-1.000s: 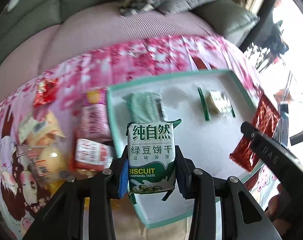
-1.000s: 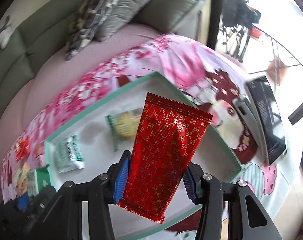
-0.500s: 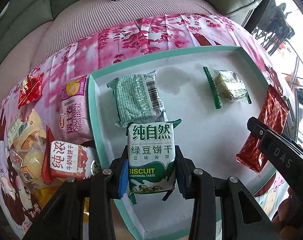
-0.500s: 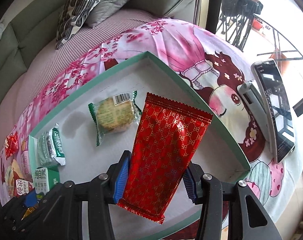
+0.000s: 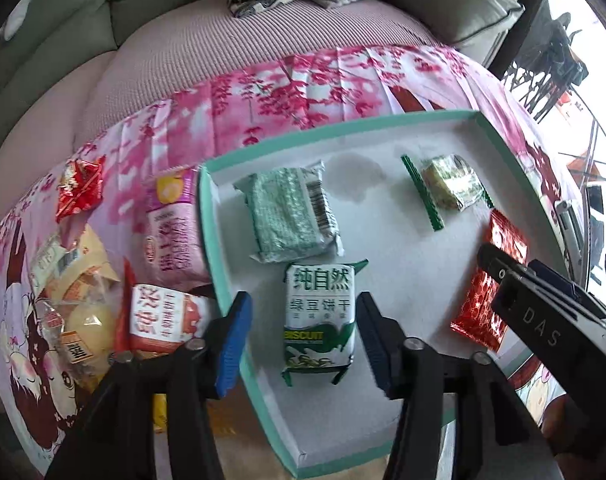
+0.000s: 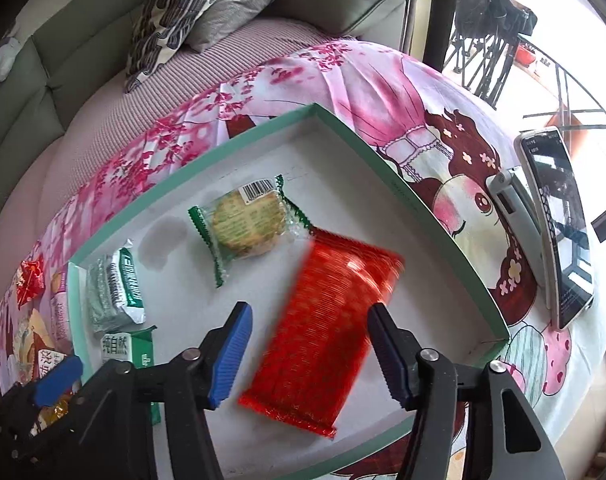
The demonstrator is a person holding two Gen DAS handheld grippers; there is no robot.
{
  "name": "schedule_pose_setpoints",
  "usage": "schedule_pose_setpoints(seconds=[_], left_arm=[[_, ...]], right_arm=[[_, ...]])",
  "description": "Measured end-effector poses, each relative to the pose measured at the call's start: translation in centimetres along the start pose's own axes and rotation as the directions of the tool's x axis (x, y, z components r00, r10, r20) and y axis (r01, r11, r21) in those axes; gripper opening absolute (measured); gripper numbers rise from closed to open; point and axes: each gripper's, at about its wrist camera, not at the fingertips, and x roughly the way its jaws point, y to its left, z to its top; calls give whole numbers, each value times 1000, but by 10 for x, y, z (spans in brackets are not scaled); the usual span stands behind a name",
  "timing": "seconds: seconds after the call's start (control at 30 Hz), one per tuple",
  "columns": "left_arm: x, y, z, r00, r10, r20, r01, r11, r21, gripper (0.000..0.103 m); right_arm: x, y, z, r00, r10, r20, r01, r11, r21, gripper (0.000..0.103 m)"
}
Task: Organize snacks
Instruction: 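Lower and open the left tool in the tray while the right tool releases the red packet, then move both tools back over the snack pile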
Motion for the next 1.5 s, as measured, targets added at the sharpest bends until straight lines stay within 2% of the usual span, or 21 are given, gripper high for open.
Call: schedule_pose_setpoints(seconds=[0.23, 0.33, 0.5, 0.67, 0.9, 1.0, 1.23, 1.37, 1.5], left_arm=[[-9, 27, 4, 998, 50, 44, -47, 995, -85, 74], [-8, 44, 5, 994, 92, 53, -84, 986, -145, 78], [-10, 72, 0, 991, 120, 52, -105, 968, -229, 84], [-16, 96, -7, 986, 151, 68, -127, 954, -271, 89], [-31, 132, -24, 972, 208, 105, -166, 934, -317, 89], [-37, 149, -35, 972, 209, 108, -160, 922, -352, 89], [-50, 191, -60, 972, 211, 102, -142, 878, -457, 89], [-58, 213, -73, 970, 221, 102, -140, 848, -510, 89], [-64, 236, -85, 967, 241, 85, -152, 811, -565, 89]], right_arm=[[-6, 11, -1, 1000, 17, 19, -17, 999, -27, 82], [-6, 19, -3, 999, 34, 16, -33, 998, -45, 88], [-9, 33, -6, 998, 55, 25, -52, 995, -82, 103], [-9, 49, -10, 994, 106, 8, -104, 986, -130, 103], [-17, 70, -16, 979, 202, 19, -196, 966, -168, 103], [-23, 82, -19, 974, 225, 33, -214, 956, -203, 103], [-28, 100, -26, 952, 306, 10, -296, 928, -226, 103], [-29, 117, -32, 953, 304, 8, -292, 921, -260, 103], [-34, 137, -40, 942, 334, 2, -319, 901, -293, 102]])
